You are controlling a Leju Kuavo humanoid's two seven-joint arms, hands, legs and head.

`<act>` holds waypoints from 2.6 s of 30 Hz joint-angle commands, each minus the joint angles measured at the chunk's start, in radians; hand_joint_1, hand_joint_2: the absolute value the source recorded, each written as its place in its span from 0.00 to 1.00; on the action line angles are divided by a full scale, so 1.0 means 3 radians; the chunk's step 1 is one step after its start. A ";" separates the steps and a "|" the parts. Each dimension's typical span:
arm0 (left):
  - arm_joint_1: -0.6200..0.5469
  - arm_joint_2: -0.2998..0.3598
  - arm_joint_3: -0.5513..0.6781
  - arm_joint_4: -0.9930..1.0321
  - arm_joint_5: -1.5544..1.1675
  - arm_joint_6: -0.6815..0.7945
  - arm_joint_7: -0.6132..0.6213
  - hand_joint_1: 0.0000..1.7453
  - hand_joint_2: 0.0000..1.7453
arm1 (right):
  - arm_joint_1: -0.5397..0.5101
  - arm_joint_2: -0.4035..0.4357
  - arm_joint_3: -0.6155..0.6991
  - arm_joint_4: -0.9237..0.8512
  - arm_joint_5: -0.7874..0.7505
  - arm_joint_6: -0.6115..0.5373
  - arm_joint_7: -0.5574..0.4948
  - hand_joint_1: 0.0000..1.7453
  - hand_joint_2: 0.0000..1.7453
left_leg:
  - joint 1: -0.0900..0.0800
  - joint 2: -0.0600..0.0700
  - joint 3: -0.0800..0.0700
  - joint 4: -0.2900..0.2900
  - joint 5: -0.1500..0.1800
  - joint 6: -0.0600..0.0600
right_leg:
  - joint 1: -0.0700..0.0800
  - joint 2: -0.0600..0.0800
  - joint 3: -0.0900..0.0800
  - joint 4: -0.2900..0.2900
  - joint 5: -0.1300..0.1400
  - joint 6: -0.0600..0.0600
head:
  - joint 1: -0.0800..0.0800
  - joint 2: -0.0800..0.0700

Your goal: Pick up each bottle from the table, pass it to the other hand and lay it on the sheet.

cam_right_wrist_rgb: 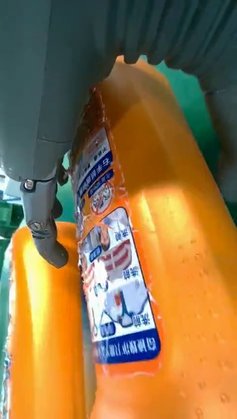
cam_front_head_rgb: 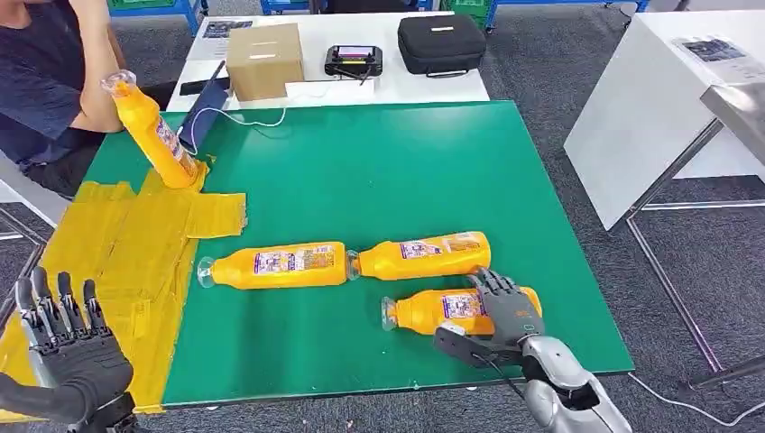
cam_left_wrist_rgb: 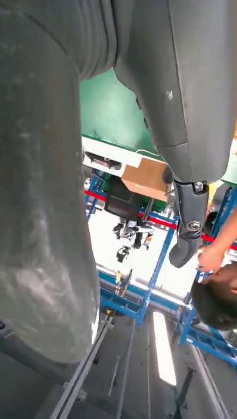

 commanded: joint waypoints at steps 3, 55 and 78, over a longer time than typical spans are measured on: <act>-0.0171 0.0263 -0.0257 0.0292 0.0065 0.0116 0.0021 0.00 0.00 | -0.0125 0.0003 0.0426 0.0829 -0.0248 0.0068 -0.0121 1.00 1.00 | 0.0007 -0.0028 0.0021 -0.0011 0.0003 0.0000 | 0.0003 0.0010 0.0014 -0.0014 -0.0002 -0.0011 | 0.0000 0.0000; -0.0150 0.0475 -0.1090 0.0388 -0.0233 0.0173 0.0003 0.00 1.00 | -0.0923 0.0569 0.0609 -0.0267 -0.2150 -0.0285 -0.0884 1.00 1.00 | -0.0015 0.0002 -0.0038 -0.0002 0.0020 0.0008 | -0.0010 0.0018 -0.0013 0.0000 0.0022 0.0001 | -0.0001 0.0000; -0.0194 0.0522 -0.1226 0.0380 -0.0436 0.0305 0.0001 0.00 1.00 | -0.1159 0.0828 0.0932 0.0088 -0.1996 -0.0295 -0.0765 1.00 1.00 | -0.0013 0.0004 -0.0043 -0.0002 0.0024 0.0010 | -0.0010 0.0020 -0.0018 0.0001 0.0022 0.0002 | -0.0001 0.0000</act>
